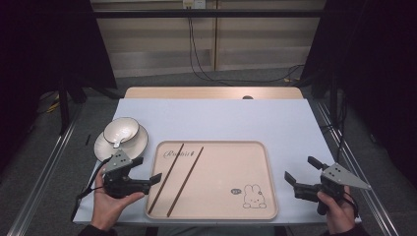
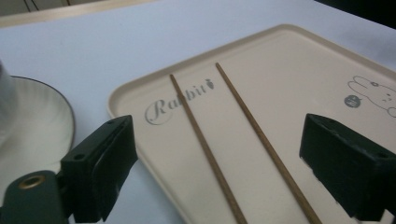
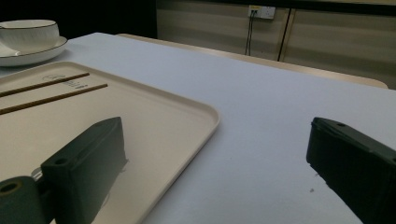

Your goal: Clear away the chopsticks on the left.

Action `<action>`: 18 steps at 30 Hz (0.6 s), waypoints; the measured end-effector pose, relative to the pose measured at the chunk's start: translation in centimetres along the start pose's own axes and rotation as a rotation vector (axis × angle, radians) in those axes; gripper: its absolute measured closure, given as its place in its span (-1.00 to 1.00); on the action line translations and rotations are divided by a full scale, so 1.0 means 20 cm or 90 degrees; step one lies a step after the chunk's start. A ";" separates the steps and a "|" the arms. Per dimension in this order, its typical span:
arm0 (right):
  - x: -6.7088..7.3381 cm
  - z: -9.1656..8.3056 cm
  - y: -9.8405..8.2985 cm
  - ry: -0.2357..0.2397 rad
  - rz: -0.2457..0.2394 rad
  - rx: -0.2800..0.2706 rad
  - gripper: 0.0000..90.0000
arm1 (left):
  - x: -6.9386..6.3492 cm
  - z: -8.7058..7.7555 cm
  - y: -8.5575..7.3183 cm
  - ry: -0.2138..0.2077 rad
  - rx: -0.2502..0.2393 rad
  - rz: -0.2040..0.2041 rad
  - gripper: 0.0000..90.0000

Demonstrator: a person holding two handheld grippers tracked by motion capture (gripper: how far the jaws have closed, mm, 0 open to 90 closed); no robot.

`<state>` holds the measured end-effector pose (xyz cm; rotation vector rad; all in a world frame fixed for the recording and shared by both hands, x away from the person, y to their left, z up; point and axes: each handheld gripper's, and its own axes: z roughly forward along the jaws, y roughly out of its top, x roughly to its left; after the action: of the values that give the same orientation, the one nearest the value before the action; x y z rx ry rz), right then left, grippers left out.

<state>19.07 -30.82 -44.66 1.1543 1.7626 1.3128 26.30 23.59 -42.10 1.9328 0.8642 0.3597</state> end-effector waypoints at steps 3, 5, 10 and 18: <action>0.00 0.00 0.00 -0.001 0.001 0.001 -0.91 | 0.03 -0.02 -0.01 -0.012 -0.019 -0.023 -0.88; 0.00 0.00 0.00 -0.001 0.001 0.000 -0.91 | 0.08 -0.06 -0.03 0.005 -0.030 -0.015 -0.95; 0.00 0.00 0.00 0.000 0.001 0.001 -0.91 | 0.16 -0.15 -0.06 0.000 -0.046 -0.019 -0.94; 0.00 0.00 0.00 -0.001 0.002 0.001 -0.91 | 0.24 -0.25 -0.16 0.086 -0.095 -0.039 -0.95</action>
<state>19.11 -30.84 -44.68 1.1595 1.7612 1.3128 25.56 31.09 -42.83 1.7561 0.9550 0.5075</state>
